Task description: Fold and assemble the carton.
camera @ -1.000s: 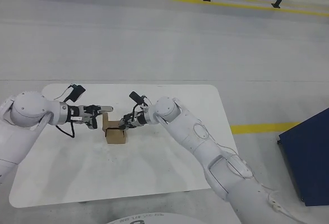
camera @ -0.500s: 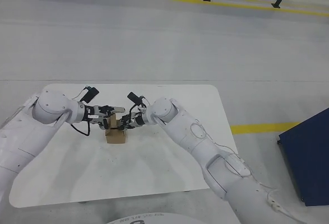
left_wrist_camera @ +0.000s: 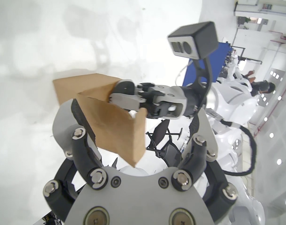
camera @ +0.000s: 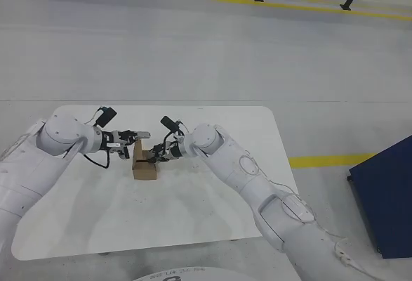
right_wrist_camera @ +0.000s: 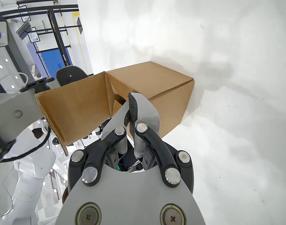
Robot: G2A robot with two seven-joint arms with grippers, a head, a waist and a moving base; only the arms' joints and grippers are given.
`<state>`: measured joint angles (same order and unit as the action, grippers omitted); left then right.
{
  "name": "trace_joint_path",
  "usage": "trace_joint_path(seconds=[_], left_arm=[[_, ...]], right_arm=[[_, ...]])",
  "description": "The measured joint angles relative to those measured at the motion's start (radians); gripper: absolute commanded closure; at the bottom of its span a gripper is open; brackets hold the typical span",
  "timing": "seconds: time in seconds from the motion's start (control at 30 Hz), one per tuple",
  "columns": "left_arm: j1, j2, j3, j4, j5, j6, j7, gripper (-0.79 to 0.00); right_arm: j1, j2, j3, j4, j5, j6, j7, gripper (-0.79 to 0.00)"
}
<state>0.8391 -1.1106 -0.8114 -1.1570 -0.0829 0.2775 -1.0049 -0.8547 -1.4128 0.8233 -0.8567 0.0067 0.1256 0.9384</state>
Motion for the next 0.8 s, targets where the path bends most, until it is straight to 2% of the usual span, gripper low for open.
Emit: trace_joint_path(seconds=[0.1, 0.23, 0.33, 0.5, 0.6, 0.8], left_arm=[[0.066, 0.031, -0.041, -0.045, 0.062, 0.044, 0.003, -0.785], [0.199, 0.073, -0.131, -0.130, 0.074, 0.024, 0.031, -0.785], [0.269, 0.091, -0.162, -0.189, 0.109, 0.025, 0.051, -0.785], [0.318, 0.101, -0.202, -0.267, 0.115, -0.019, 0.113, -0.785], [0.359, 0.114, -0.258, -0.335, 0.114, -0.047, 0.151, -0.785], [0.456, 0.146, -0.377, -0.446, 0.128, -0.011, 0.129, -0.785]], right_arm=[[-0.005, 0.003, 0.007, -0.005, -0.001, -0.011, -0.002, 0.000], [-0.013, 0.009, 0.018, -0.015, -0.003, -0.027, 0.001, 0.000], [-0.014, 0.012, 0.022, -0.025, -0.009, -0.028, 0.004, 0.000], [-0.018, 0.015, 0.025, -0.043, -0.020, -0.018, 0.003, 0.000], [-0.024, 0.017, 0.027, -0.051, -0.022, -0.008, -0.001, 0.000], [-0.034, 0.021, 0.037, -0.063, -0.019, -0.005, -0.003, 0.000]])
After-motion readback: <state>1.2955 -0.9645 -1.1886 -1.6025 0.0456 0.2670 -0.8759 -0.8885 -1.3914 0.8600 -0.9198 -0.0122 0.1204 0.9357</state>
